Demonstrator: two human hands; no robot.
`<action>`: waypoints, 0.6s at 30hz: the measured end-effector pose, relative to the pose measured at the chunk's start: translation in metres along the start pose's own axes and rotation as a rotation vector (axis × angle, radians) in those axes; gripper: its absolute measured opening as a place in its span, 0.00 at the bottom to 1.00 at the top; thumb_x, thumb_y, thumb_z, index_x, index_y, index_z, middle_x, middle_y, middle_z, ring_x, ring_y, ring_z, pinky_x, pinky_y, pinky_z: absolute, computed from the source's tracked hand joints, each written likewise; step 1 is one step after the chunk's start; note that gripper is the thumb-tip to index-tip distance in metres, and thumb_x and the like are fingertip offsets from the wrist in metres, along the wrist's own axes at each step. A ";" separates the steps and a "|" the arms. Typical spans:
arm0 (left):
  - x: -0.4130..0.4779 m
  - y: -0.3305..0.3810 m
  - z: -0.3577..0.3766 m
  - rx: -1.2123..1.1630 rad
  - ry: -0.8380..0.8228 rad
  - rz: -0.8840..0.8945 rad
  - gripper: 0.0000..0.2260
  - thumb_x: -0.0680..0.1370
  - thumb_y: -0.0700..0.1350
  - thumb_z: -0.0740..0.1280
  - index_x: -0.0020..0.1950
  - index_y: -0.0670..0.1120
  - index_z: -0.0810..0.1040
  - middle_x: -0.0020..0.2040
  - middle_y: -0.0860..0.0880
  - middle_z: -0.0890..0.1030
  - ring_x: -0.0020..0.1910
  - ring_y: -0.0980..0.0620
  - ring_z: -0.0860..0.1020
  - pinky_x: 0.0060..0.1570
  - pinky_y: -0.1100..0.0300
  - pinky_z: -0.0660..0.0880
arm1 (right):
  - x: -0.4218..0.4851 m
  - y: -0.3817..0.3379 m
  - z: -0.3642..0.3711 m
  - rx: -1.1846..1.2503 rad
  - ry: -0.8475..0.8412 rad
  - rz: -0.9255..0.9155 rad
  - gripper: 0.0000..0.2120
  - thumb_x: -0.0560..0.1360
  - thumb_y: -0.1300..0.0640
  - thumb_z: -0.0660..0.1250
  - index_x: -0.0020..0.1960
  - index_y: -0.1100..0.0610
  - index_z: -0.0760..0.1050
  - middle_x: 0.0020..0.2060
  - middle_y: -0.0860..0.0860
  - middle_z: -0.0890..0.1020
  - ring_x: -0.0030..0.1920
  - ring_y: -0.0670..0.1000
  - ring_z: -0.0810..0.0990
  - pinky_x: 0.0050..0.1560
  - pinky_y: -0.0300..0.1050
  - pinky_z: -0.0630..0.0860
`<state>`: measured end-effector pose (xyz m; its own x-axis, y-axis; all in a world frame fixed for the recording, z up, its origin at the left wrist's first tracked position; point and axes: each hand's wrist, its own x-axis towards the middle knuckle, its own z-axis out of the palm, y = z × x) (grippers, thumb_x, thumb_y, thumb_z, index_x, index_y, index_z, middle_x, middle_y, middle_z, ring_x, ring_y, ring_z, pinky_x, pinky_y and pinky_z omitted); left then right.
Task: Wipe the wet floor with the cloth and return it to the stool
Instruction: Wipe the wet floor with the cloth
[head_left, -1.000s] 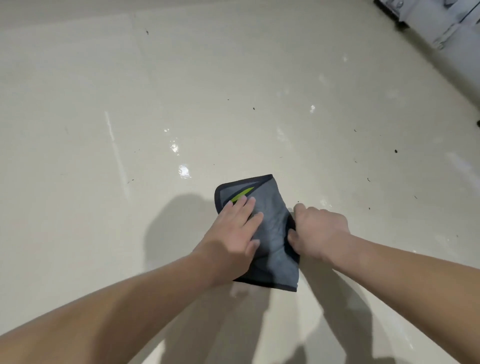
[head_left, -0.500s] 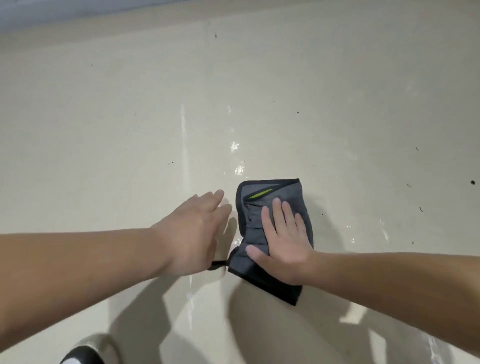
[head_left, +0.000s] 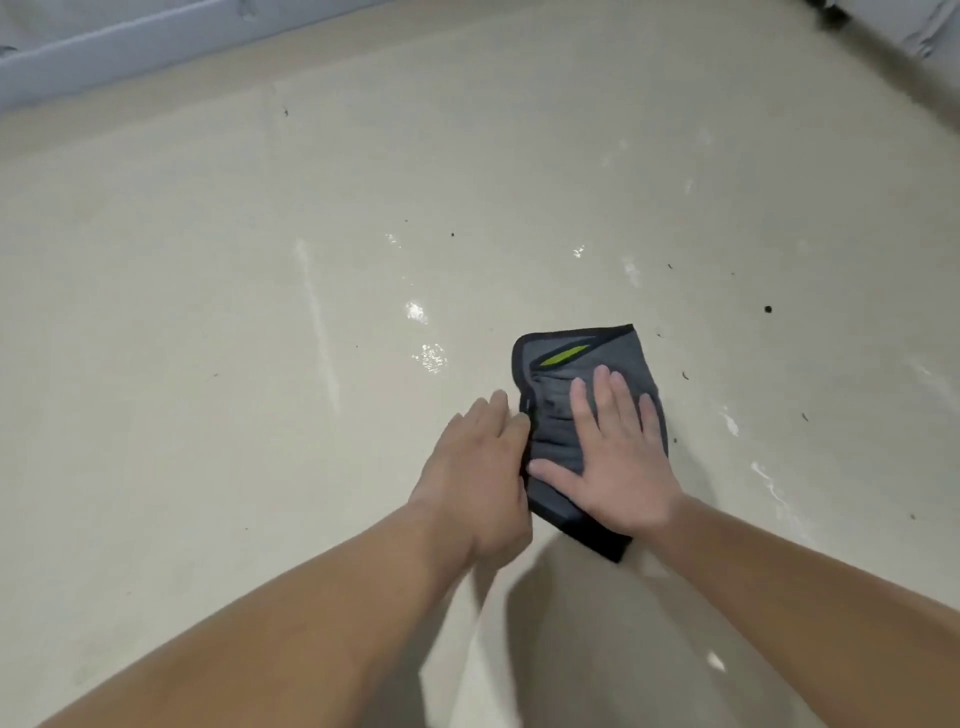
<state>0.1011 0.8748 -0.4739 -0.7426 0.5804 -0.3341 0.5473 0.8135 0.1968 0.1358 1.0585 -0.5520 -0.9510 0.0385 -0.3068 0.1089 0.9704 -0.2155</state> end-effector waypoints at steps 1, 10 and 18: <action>0.005 0.007 0.002 -0.020 -0.003 0.017 0.22 0.74 0.49 0.58 0.67 0.46 0.68 0.67 0.44 0.67 0.63 0.44 0.68 0.65 0.49 0.68 | -0.005 0.018 -0.005 -0.003 -0.026 0.072 0.53 0.71 0.19 0.41 0.82 0.53 0.33 0.81 0.55 0.31 0.80 0.54 0.28 0.79 0.59 0.33; 0.053 0.088 0.010 -0.071 -0.072 0.236 0.27 0.79 0.45 0.61 0.78 0.44 0.61 0.82 0.40 0.53 0.77 0.43 0.60 0.75 0.53 0.58 | -0.130 0.053 0.030 0.043 0.064 0.095 0.47 0.78 0.26 0.51 0.82 0.61 0.56 0.81 0.66 0.51 0.82 0.65 0.46 0.77 0.68 0.49; 0.081 0.151 0.015 -0.208 -0.068 0.321 0.28 0.79 0.42 0.59 0.80 0.48 0.62 0.83 0.46 0.51 0.80 0.47 0.56 0.78 0.59 0.54 | -0.123 0.091 0.008 0.098 -0.074 -0.066 0.51 0.72 0.22 0.55 0.84 0.46 0.41 0.83 0.52 0.38 0.79 0.49 0.26 0.78 0.55 0.31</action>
<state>0.1295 1.0439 -0.4854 -0.5152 0.8085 -0.2844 0.6522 0.5851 0.4819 0.2649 1.1400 -0.5412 -0.9335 -0.0461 -0.3555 0.0776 0.9422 -0.3259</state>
